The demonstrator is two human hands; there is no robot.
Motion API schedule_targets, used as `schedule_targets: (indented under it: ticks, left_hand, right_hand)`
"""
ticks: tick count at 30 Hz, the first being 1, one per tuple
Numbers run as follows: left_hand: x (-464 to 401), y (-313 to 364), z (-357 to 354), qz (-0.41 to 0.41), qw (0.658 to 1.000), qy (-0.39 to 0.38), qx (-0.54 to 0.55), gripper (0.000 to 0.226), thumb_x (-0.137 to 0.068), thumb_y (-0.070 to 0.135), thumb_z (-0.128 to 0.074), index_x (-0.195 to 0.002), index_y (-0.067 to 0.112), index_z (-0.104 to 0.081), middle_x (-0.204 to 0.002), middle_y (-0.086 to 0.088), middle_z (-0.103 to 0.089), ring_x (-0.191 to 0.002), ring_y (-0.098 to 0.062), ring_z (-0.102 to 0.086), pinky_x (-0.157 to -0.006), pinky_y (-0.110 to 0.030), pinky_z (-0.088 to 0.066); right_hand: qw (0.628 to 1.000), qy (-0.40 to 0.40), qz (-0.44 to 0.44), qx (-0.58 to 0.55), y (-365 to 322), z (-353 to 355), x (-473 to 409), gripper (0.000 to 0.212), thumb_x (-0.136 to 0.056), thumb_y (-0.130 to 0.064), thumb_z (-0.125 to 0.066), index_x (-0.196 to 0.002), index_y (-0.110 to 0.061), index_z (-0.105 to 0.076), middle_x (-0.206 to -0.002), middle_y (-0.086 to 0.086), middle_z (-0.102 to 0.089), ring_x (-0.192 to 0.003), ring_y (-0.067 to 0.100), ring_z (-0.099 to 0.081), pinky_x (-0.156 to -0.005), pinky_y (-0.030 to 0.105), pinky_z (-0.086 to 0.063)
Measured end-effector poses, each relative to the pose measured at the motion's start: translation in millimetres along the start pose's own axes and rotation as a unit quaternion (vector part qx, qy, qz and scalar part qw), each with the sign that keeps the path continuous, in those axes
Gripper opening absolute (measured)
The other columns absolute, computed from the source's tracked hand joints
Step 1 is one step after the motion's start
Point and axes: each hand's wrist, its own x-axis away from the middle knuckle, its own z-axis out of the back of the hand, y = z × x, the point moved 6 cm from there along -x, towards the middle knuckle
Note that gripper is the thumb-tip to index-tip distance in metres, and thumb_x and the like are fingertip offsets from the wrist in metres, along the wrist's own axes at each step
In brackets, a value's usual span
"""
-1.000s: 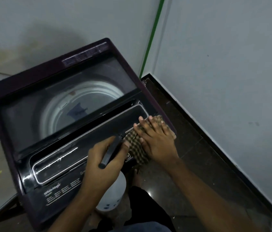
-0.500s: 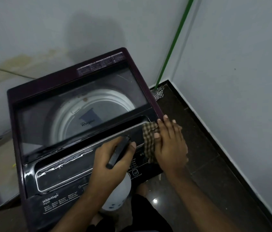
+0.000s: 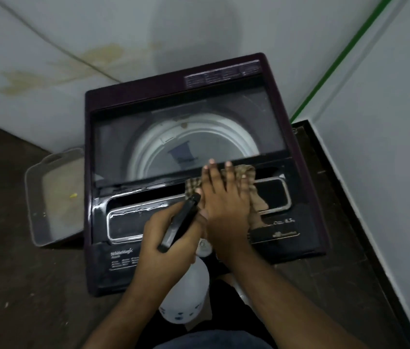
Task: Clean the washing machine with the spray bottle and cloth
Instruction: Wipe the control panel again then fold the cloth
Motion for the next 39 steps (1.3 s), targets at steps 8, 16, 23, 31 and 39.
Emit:
schedule_targets:
  ticks: [8, 16, 23, 31, 39]
  left_hand:
    - [8.1, -15.2, 80.2, -0.004, 0.998, 0.060, 0.010, 0.025, -0.103, 0.022, -0.066, -0.081, 0.012, -0.071, -0.070, -0.008, -0.068, -0.054, -0.019, -0.060, -0.053, -0.041, -0.050]
    - [25.2, -44.0, 169.1, 0.012, 0.994, 0.101, 0.046, 0.035, -0.099, 0.027, -0.066, -0.078, -0.001, -0.064, -0.066, -0.022, -0.062, -0.054, -0.041, -0.056, -0.050, -0.047, -0.048]
    - [2.7, -41.7, 192.4, -0.004, 0.995, 0.081, 0.053, 0.036, -0.099, 0.028, -0.065, -0.076, 0.001, -0.065, -0.064, -0.018, -0.063, -0.050, -0.033, -0.055, -0.051, -0.043, -0.048]
    - [-31.4, -20.4, 155.4, -0.013, 0.999, 0.020, 0.049, 0.032, -0.103, 0.014, -0.068, -0.073, 0.003, -0.064, -0.065, -0.016, -0.064, -0.051, -0.029, -0.055, -0.052, -0.041, -0.047]
    - [-58.8, 12.0, 66.4, 0.001, 0.998, -0.043, 0.044, 0.038, -0.096, 0.037, -0.070, -0.078, 0.003, -0.067, -0.070, -0.020, -0.065, -0.053, -0.029, -0.055, -0.055, -0.049, -0.048]
  right_hand:
    - [0.979, -0.162, 0.117, 0.047, -123.4, -61.9, -0.7, 0.081, -0.102, -0.057, -0.040, -0.164, -0.019, -0.004, -0.172, 0.001, 0.002, -0.157, 0.032, 0.008, -0.125, 0.056, 0.004]
    - [0.963, -0.196, 0.183, 0.040, -234.9, -90.7, -11.0, 0.068, -0.102, -0.056, -0.014, -0.163, -0.027, -0.008, -0.172, -0.002, 0.002, -0.158, 0.029, 0.008, -0.122, 0.055, 0.006]
    - [0.972, -0.173, 0.154, -0.027, -232.1, -79.8, -55.8, 0.061, -0.108, -0.055, -0.025, -0.163, -0.033, -0.011, -0.172, -0.005, 0.004, -0.158, 0.018, 0.010, -0.119, 0.042, 0.015]
    - [0.992, -0.118, 0.037, 0.003, -133.8, -58.5, -76.8, 0.075, -0.105, -0.061, -0.024, -0.163, -0.026, 0.009, -0.171, -0.002, 0.010, -0.158, 0.020, 0.010, -0.126, 0.049, 0.006]
    - [0.992, -0.057, -0.096, 0.054, 35.5, -10.8, -100.5, 0.077, -0.098, -0.072, -0.017, -0.163, -0.032, -0.007, -0.172, 0.002, 0.000, -0.158, 0.025, 0.003, -0.126, 0.056, -0.001]
